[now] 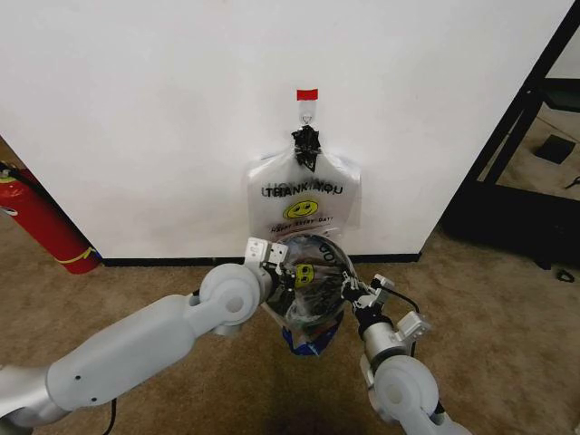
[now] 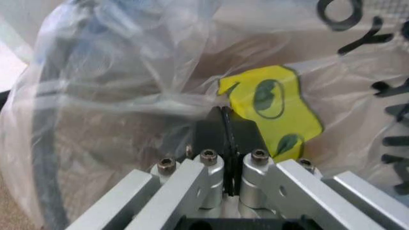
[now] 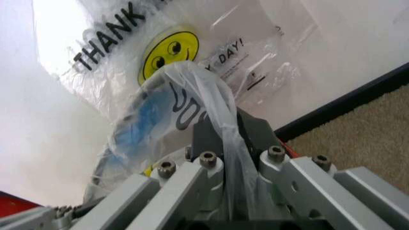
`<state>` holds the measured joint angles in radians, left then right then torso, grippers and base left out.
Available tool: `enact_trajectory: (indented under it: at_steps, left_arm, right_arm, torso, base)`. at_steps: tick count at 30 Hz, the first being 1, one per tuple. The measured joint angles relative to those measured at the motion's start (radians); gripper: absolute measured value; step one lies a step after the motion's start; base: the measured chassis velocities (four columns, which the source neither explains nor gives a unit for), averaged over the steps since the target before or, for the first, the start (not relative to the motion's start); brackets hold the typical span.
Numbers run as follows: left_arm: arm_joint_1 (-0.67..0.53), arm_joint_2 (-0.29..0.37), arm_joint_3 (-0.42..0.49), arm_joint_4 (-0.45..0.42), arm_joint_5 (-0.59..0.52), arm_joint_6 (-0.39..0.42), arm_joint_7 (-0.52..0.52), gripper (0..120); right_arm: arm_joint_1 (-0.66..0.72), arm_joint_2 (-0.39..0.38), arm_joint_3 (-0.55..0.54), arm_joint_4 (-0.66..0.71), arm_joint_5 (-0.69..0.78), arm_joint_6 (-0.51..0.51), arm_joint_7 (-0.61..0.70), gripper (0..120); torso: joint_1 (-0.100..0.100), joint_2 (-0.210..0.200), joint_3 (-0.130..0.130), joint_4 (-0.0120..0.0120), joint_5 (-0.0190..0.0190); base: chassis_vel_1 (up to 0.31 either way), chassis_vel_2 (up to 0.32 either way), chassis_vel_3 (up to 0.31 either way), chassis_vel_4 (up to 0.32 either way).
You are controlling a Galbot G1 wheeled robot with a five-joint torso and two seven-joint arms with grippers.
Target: Pick up the garbage bag from the wall and place it over the trash bin.
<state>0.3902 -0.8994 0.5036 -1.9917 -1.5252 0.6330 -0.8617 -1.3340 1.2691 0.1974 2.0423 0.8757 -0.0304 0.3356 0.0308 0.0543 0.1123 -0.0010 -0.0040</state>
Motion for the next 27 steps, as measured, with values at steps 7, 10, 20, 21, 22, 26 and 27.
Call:
enact_trajectory:
  at_steps: [7,10,20,21,22,26,27]
  left_arm:
    - [-0.027,-0.016,0.051,0.026,0.003,0.011,0.002,0]
    - [-0.028,-0.028,0.068,0.035,0.009,0.014,0.002,0]
    - [-0.057,-0.092,0.111,0.102,0.012,0.02,-0.002,0]
    - [-0.057,-0.092,0.111,0.102,0.012,0.02,-0.002,0]
    - [-0.061,-0.1,0.116,0.11,0.013,0.022,-0.003,0]
    - [-0.069,-0.118,0.134,0.137,0.016,0.032,-0.005,0]
    - [-0.069,-0.119,0.135,0.142,0.017,0.033,-0.005,0]
  right_arm:
    - [0.001,-0.004,-0.005,0.0,-0.001,0.0,-0.002,1]
    - [0.002,-0.004,-0.009,0.0,-0.005,0.0,-0.004,1]
    - [-0.001,-0.004,-0.015,-0.005,-0.03,0.0,-0.012,1]
    - [-0.001,-0.004,-0.015,-0.005,-0.03,0.0,-0.012,1]
    - [-0.002,-0.004,-0.016,-0.005,-0.033,0.001,-0.013,1]
    - [-0.008,-0.005,-0.018,-0.004,-0.043,0.001,-0.015,1]
    - [-0.01,-0.006,-0.018,-0.004,-0.046,0.001,-0.016,1]
  torso:
    - [0.0,0.0,0.0,0.0,0.0]
    - [0.0,0.0,0.0,0.0001,0.0]
    - [0.0,0.0,0.0,0.0,0.0]
    - [0.0,0.0,0.0,0.0,0.0]
    - [0.0,0.0,0.0,-0.0002,0.0]
    - [0.0,0.0,0.0,-0.0002,0.0]
    - [0.0,0.0,0.0,-0.0001,0.0]
  base:
    - [0.0,0.0,0.0,0.0]
    - [0.0,0.0,0.0,0.0]
    - [0.0,0.0,0.0,0.0]
    - [0.0,0.0,0.0,0.0]
    - [0.0,0.0,0.0,0.0]
    - [0.0,0.0,0.0,0.0]
    - [0.0,0.0,0.0,0.0]
